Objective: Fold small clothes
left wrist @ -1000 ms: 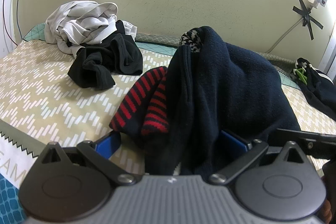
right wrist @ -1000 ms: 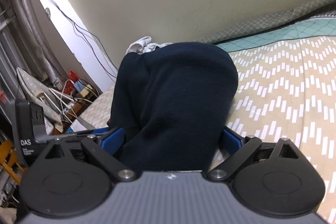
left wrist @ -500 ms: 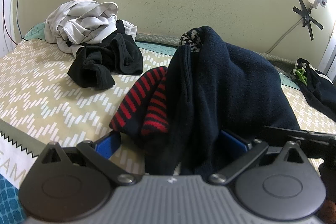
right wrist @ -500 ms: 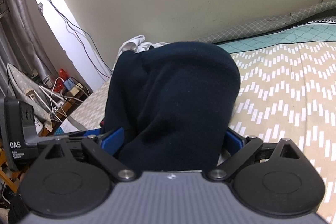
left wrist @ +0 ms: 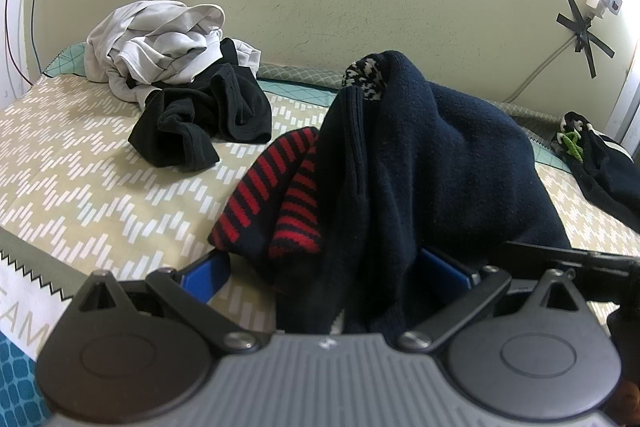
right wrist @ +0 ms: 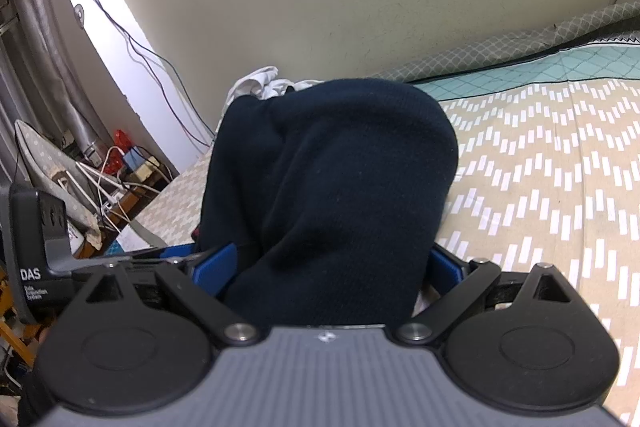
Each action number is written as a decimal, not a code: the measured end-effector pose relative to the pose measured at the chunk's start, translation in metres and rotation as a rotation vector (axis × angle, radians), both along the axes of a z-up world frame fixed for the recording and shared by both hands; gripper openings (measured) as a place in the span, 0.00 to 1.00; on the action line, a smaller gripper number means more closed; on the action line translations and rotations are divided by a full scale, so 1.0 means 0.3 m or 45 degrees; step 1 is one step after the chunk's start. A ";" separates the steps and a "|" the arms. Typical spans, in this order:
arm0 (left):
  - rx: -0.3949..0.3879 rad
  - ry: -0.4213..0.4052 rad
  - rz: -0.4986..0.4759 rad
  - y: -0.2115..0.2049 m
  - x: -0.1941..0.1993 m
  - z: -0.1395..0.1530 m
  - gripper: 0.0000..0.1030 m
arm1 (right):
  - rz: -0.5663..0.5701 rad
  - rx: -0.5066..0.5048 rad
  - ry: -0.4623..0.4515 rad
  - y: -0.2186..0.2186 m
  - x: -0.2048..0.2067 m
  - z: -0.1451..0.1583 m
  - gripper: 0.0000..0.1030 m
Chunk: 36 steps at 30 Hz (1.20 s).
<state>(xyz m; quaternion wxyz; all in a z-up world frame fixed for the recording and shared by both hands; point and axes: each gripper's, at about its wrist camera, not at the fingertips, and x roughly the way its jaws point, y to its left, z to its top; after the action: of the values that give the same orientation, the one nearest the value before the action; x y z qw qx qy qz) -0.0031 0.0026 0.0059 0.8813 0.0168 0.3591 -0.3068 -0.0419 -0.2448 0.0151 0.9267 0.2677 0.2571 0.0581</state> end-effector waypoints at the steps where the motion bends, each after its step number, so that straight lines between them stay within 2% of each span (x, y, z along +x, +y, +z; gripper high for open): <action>1: 0.001 0.000 0.000 0.000 0.001 0.000 1.00 | 0.000 0.007 -0.002 -0.002 -0.002 -0.001 0.89; 8: 0.001 0.000 0.001 0.001 0.000 0.001 1.00 | -0.013 0.017 -0.009 0.001 -0.007 -0.001 0.89; 14: -0.008 0.005 -0.007 0.003 0.003 0.002 1.00 | -0.005 -0.052 0.016 0.023 0.002 0.011 0.88; 16: -0.017 0.009 -0.011 0.003 0.007 0.003 1.00 | -0.023 -0.121 0.033 0.041 0.004 0.018 0.77; 20: -0.046 0.022 -0.024 0.006 0.012 0.005 0.99 | -0.033 -0.094 0.026 0.041 -0.001 0.026 0.64; 22: -0.081 0.029 -0.045 0.012 0.010 0.009 0.88 | -0.047 -0.079 0.008 0.040 -0.016 0.043 0.49; 24: -0.104 0.032 -0.058 0.008 -0.006 0.014 0.82 | -0.058 -0.119 -0.010 0.056 -0.035 0.065 0.43; 27: -0.084 0.001 -0.037 -0.021 -0.050 0.032 0.74 | -0.056 -0.166 -0.028 0.070 -0.062 0.088 0.39; 30: -0.127 0.027 -0.043 -0.054 -0.081 0.063 0.67 | -0.077 -0.155 -0.048 0.047 -0.105 0.100 0.39; 33: -0.191 0.084 -0.083 -0.117 -0.112 0.089 0.66 | -0.118 -0.151 -0.084 0.000 -0.166 0.122 0.39; 36: -0.212 0.134 -0.162 -0.233 -0.156 0.097 0.66 | -0.184 -0.197 -0.114 -0.058 -0.255 0.152 0.39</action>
<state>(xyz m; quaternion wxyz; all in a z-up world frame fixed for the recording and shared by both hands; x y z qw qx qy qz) -0.0498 -0.0674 0.0350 0.8383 -0.0498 0.3765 -0.3912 -0.1185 -0.2622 0.0606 0.9570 0.2104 0.1991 -0.0171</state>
